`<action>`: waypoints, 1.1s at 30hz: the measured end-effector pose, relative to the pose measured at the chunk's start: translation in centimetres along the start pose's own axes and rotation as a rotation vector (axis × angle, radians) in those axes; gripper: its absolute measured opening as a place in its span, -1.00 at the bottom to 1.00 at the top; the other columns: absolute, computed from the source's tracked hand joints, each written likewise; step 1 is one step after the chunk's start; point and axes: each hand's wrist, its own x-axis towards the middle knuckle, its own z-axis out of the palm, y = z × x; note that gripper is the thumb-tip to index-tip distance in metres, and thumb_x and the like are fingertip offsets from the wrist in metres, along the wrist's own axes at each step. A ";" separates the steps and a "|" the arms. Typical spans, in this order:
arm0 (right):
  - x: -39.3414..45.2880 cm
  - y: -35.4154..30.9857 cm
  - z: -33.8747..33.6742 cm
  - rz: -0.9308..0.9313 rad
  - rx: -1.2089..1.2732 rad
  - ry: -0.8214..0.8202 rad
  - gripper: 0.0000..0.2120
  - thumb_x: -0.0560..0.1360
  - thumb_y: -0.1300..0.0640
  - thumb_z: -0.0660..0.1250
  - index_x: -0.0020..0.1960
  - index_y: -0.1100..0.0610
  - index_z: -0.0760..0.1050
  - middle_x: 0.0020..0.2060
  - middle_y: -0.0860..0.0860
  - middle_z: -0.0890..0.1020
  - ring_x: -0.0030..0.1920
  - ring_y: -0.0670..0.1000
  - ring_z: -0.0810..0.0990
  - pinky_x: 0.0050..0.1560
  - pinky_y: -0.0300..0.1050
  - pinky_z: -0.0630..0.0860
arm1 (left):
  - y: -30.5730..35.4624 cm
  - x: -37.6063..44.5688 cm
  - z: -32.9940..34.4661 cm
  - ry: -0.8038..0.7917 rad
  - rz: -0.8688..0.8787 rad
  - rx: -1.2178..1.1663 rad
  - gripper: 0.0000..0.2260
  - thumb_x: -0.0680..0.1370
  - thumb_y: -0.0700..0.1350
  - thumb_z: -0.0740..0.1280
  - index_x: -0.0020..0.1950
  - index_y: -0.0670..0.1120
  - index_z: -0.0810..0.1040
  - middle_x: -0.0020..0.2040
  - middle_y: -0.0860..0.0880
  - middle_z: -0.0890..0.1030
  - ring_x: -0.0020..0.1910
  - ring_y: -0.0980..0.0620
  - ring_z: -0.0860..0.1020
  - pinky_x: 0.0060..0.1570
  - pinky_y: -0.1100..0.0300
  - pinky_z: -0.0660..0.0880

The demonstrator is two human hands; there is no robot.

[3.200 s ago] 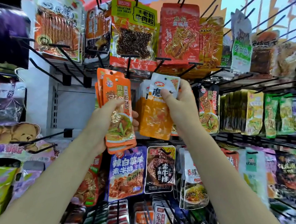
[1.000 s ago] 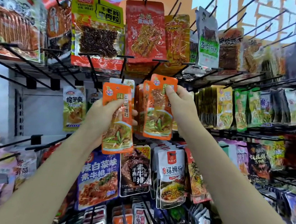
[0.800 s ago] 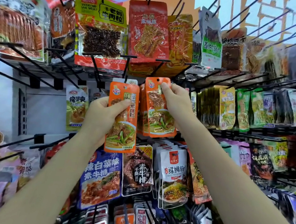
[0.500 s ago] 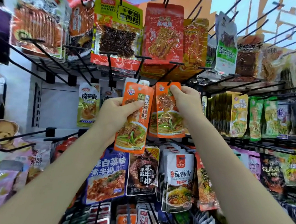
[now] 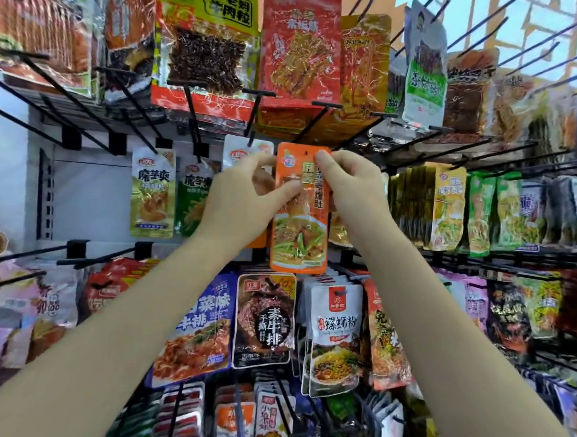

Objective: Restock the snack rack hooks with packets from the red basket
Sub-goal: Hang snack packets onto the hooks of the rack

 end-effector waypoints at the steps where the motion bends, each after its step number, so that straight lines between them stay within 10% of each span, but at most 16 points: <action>1: 0.4 0.2 -0.3 0.010 0.002 0.045 -0.70 0.61 -0.02 0.32 -0.18 0.17 0.56 -0.15 0.29 0.65 -0.18 0.26 0.64 -0.11 0.24 0.61 | -0.3 0.0 -0.1 0.037 0.155 0.163 -0.60 0.52 0.08 0.48 0.29 -0.01 0.51 0.08 0.02 0.62 0.04 0.04 0.61 0.05 0.11 0.57; 5: 1.6 0.4 -0.8 0.052 -0.009 0.085 -0.71 0.62 -0.04 0.30 -0.19 0.11 0.57 -0.24 0.13 0.60 -0.20 0.12 0.58 -0.01 0.25 0.59 | -1.4 0.0 -0.4 -0.083 0.506 0.604 -0.38 0.58 0.26 0.22 0.57 0.00 0.30 0.57 -0.09 0.29 0.55 -0.13 0.23 0.48 -0.09 0.19; 11: 2.8 0.5 -0.1 0.037 -0.079 0.103 -0.67 0.65 -0.01 0.27 -0.17 0.18 0.55 -0.44 -0.08 0.43 -0.49 -0.21 0.35 -0.44 -0.34 0.30 | -2.3 0.3 0.2 -0.240 0.448 0.814 -0.31 0.58 0.36 -0.11 0.65 0.07 0.11 0.67 0.03 -0.02 0.65 -0.05 -0.07 0.58 -0.13 -0.08; 22: 1.2 4.6 -2.8 -0.512 -0.815 0.209 -0.71 0.58 -0.01 0.33 0.22 0.13 0.49 0.07 0.11 0.50 0.06 0.11 0.46 -0.06 -0.09 0.40 | -2.7 0.8 1.6 -0.301 0.405 1.001 -0.34 0.61 0.36 -0.01 0.66 0.15 -0.06 0.68 -0.02 -0.11 0.64 -0.13 -0.17 0.55 -0.28 -0.16; 33: 0.8 7.0 -3.1 -0.401 -0.941 -0.079 -0.51 0.63 -0.06 0.19 0.48 0.15 0.40 0.40 0.18 0.45 0.38 0.25 0.38 0.36 0.21 0.35 | -2.6 1.6 2.3 -0.347 0.328 1.050 -0.33 0.63 0.34 0.01 0.66 0.15 -0.14 0.67 -0.04 -0.20 0.64 -0.15 -0.20 0.55 -0.28 -0.17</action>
